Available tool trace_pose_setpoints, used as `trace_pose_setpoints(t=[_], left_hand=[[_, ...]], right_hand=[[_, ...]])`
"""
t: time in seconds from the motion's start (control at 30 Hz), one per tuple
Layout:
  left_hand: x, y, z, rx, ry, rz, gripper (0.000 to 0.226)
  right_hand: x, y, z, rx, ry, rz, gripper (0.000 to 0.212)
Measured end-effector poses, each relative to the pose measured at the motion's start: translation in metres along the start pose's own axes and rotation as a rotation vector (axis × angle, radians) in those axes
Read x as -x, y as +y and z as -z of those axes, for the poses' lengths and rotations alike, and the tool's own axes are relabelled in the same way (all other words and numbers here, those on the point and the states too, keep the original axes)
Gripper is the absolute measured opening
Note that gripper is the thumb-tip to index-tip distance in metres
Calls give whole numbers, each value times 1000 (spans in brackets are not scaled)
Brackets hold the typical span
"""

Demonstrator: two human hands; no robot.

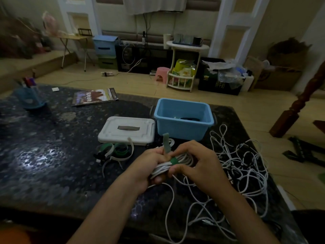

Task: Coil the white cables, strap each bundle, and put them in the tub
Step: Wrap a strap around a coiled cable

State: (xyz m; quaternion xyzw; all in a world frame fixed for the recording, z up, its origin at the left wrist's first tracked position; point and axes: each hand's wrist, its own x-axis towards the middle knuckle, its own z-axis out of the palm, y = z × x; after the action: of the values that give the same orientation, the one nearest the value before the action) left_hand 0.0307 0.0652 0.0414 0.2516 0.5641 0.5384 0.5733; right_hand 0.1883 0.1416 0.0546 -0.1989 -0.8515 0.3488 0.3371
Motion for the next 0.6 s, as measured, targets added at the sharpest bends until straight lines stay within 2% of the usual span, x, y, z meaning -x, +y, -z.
trace_pose_setpoints(t=[0.1,0.37,0.5,0.6], left_hand=[[-2,-1,-4,22,6,-2,31],[4,1,-4,-91,72,-38,16],[3,-2,-4,-113,151,-145,30],[2,-5,-5,-192,212,-278,28]], right_hand=[[0,0,-1,23,36,6,33],[-1,4,-4,135,-8,-2,31],[-2,9,-6,186,-51,-81,36],[-2,9,-5,186,-59,-151,33]])
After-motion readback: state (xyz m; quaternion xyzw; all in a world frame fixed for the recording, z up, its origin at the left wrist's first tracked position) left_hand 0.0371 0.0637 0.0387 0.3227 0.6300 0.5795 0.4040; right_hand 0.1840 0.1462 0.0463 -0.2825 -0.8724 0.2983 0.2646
